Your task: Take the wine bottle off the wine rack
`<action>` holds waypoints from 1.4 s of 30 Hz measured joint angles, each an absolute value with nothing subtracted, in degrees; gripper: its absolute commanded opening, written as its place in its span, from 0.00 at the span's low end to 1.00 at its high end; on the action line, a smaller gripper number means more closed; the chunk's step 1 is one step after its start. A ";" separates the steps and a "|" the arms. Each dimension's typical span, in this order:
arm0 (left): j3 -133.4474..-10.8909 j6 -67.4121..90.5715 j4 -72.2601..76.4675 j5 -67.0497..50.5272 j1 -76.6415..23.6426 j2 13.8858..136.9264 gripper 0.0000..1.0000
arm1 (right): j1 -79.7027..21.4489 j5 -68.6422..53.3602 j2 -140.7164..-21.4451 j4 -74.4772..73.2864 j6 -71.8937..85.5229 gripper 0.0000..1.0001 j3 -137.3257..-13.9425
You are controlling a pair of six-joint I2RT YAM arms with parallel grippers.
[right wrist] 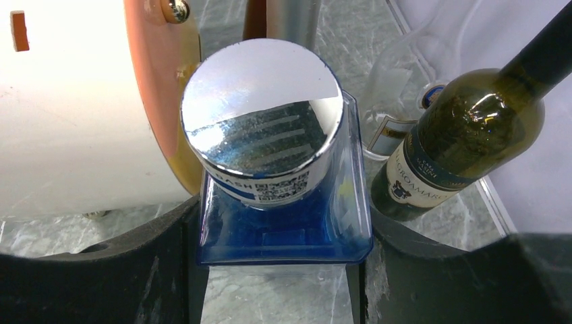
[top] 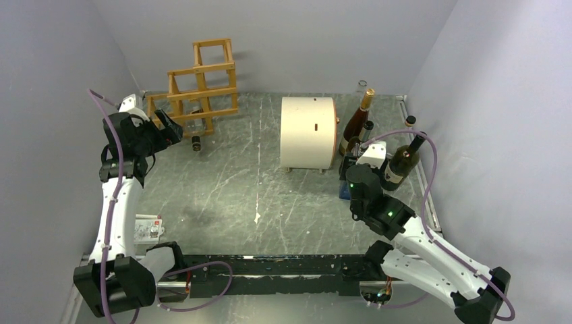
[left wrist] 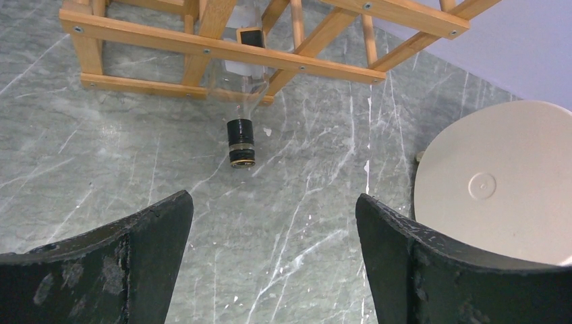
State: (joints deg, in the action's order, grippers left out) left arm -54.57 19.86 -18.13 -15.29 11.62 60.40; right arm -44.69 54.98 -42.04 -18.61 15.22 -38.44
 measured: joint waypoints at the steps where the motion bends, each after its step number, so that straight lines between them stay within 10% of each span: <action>1: -54.57 19.86 -18.13 -15.31 11.57 60.34 0.93 | -44.69 54.92 -42.04 -18.61 15.22 0.12 -38.44; 17: -52.82 19.75 -16.58 -16.80 11.40 59.18 0.94 | -44.60 53.25 -40.56 -19.55 15.59 0.80 -38.70; 42: -50.89 20.14 -14.59 -17.02 11.40 59.02 0.99 | -44.58 37.60 -34.37 -18.98 6.79 1.00 -54.08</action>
